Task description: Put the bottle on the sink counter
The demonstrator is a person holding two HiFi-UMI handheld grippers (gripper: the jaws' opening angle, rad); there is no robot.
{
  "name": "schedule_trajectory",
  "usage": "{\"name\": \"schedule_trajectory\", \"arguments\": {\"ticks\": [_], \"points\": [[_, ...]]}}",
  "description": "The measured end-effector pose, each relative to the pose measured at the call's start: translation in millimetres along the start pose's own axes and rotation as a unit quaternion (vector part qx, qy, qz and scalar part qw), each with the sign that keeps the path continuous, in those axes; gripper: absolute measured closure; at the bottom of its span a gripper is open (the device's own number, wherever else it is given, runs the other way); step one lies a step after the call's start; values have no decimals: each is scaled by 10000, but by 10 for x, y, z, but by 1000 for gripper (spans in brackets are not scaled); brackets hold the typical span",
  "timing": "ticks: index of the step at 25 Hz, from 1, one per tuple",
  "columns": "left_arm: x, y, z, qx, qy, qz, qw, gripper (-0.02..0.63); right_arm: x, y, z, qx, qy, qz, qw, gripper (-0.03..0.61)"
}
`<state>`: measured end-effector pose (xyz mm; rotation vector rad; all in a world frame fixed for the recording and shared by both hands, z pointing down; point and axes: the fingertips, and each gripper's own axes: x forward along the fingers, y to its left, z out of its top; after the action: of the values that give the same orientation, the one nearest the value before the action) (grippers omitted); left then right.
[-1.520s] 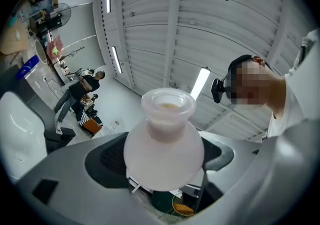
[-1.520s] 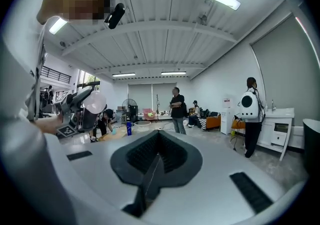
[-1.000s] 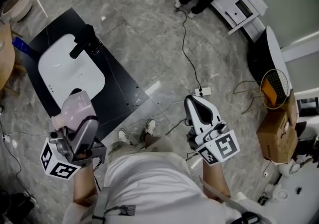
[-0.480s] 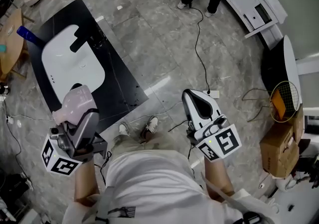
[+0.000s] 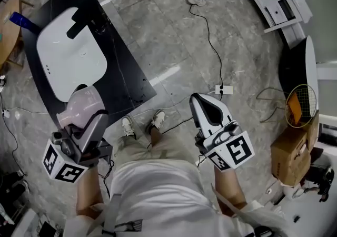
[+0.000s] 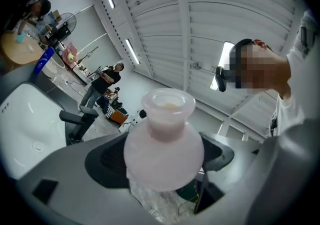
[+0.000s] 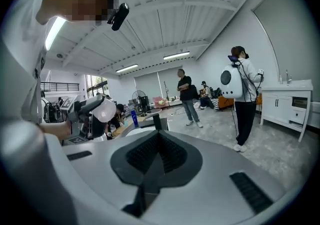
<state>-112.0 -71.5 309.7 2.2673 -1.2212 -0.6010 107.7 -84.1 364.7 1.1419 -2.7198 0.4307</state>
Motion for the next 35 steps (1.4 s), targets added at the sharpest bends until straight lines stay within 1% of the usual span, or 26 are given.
{"name": "schedule_trajectory", "arguments": {"ticks": [5, 11, 15, 17, 23, 27, 31, 35], "points": [[5, 229, -264, 8, 185, 185, 9997, 212, 52, 6, -208, 96, 141, 21, 9999, 568], [27, 508, -658, 136, 555, 446, 9974, 212, 52, 10, -434, 195, 302, 11, 9994, 568], [47, 689, -942, -74, 734, 582, 9956, 212, 36, 9, -558, 258, 394, 14, 9989, 568], [65, 783, -1073, -82, 831, 684, 9942, 212, 40, 2, -613, 289, 428, 20, 9987, 568], [110, 1050, -1475, 55, 1233, 961, 9877, 212, 89, 28, -769, 370, 515, 88, 9979, 568], [161, 1151, -1666, 166, 1452, 1051, 9837, 212, 122, 21, -821, 407, 526, 120, 9977, 568], [199, 1256, -1830, 407, 1635, 1121, 9793, 212, 135, 20, -872, 429, 528, 124, 9976, 568], [230, 1319, -2002, 551, 1822, 1139, 9751, 212, 102, 12, -858, 419, 503, 97, 9978, 568]]}}
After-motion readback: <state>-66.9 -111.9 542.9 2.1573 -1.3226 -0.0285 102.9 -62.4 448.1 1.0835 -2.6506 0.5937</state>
